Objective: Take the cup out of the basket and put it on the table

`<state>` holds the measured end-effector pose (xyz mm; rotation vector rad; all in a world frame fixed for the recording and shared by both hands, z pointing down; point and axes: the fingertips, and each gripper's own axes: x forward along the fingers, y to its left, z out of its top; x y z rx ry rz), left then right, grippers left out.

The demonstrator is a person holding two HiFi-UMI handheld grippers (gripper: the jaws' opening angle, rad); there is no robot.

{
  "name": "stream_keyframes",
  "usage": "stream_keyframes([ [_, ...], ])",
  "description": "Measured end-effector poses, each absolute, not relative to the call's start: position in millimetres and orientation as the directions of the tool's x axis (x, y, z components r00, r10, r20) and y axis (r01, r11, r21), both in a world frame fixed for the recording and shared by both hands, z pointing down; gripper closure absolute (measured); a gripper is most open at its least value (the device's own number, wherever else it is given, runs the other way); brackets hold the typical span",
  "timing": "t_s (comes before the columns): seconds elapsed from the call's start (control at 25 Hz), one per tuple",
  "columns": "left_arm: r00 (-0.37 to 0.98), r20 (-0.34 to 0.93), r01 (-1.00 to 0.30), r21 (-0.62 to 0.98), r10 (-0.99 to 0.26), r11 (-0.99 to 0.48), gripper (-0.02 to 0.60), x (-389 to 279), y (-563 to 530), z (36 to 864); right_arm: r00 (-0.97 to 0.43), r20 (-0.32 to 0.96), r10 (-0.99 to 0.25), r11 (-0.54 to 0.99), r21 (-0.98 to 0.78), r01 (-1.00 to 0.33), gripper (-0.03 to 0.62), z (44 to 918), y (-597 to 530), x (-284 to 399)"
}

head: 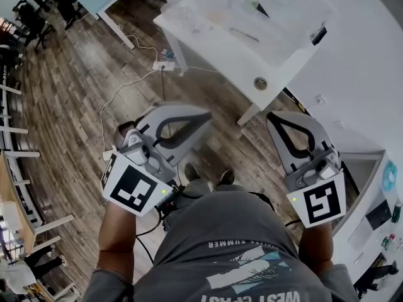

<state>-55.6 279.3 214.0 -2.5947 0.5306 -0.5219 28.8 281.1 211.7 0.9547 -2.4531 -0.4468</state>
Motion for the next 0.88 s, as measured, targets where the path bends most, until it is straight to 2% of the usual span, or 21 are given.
stream_keyframes([
  [0.4,0.843,0.302,-0.268,-0.484,-0.446,-0.833,0.572,-39.7,273.6,220.9,-0.655,0.260,-0.709,0.695,0.415,-0.587,0.582,208.8,268.3,48.2],
  [0.88,0.878,0.289,-0.211,-0.485,-0.383,-0.849,0.572,-69.8,224.6,218.5,-0.584,0.247,-0.773,0.629,0.414,-0.657,0.582,203.7,223.6,23.0],
])
